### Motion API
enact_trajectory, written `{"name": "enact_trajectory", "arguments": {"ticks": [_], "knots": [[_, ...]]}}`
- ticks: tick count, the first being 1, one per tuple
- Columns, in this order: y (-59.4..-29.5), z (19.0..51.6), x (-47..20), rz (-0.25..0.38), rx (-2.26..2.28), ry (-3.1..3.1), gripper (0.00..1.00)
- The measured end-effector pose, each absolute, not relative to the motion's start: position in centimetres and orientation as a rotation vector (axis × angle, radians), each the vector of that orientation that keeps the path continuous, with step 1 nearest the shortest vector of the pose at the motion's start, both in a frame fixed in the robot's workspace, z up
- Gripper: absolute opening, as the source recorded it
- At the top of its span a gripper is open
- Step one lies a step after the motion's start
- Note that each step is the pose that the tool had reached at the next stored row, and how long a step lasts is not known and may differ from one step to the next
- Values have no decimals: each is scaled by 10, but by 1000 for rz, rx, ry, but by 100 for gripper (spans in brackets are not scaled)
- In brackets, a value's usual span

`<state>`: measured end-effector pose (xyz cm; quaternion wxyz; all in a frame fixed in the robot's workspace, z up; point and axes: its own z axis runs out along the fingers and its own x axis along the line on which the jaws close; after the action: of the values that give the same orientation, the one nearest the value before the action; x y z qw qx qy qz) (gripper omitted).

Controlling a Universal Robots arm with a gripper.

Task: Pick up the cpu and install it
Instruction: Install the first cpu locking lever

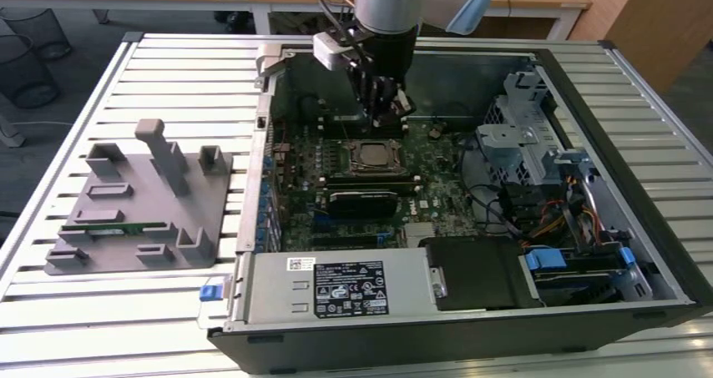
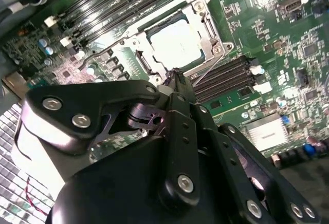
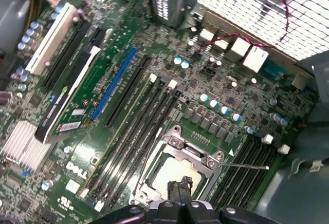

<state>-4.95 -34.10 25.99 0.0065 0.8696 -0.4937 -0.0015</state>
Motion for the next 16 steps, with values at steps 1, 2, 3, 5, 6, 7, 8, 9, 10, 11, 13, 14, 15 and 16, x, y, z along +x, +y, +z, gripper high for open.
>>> {"name": "enact_trajectory", "arguments": {"ticks": [1,2,3,5,6,7,8,9,10,11,13,14,15,16], "knots": [[-341,260,-50,-5,2730,-1528,11],[-341,260,-50,-4,2740,-1511,11],[-341,260,-50,-4,2749,-1493,11],[-341,260,-50,-4,2769,-1456,11],[-341,260,-50,-4,2778,-1438,11],[-341,260,-50,-4,2788,-1420,11],[-341,260,-50,-4,2796,-1403,11],[-341,260,-50,-3,2806,-1384,11],[-341,260,-50,-3,2814,-1367,11],[-341,260,-50,-3,2822,-1350,11],[-341,260,-50,-3,2838,-1316,11],[-341,260,-50,-3,2846,-1299,11],[-341,260,-50,-3,2854,-1281,11],[-341,260,-50,-3,2862,-1264,11]]}}
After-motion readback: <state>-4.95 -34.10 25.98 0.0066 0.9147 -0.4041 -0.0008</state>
